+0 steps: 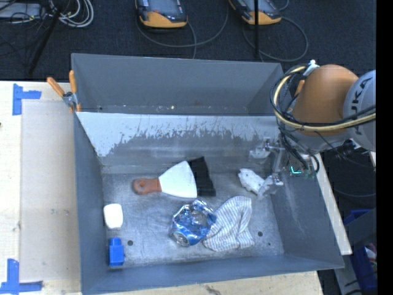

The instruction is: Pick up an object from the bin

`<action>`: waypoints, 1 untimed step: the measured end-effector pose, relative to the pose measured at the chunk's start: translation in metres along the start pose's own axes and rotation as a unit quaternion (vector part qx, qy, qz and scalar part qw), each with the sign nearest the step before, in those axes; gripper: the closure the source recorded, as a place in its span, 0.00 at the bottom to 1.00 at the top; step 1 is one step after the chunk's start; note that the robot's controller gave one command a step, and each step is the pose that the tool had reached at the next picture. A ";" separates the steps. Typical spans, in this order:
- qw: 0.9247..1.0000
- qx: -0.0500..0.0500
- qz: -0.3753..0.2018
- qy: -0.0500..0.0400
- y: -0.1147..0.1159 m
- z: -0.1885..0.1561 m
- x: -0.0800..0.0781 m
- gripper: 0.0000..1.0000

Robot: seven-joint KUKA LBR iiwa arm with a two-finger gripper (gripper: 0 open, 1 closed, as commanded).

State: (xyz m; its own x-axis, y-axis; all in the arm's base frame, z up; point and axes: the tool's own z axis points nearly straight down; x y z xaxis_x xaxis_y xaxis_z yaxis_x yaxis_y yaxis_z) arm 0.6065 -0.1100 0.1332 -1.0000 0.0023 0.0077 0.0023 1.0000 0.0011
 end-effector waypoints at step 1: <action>1.000 0.001 -0.001 -0.004 0.000 -0.005 -0.002 0.00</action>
Offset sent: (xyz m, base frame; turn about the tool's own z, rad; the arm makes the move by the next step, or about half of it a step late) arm -0.0213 0.0148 -0.0632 -0.4440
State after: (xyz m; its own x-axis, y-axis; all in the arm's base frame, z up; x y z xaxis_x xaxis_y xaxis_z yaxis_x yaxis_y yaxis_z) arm 0.6085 -0.1097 0.1379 -1.0000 -0.0001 0.0003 -0.0001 1.0000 0.0000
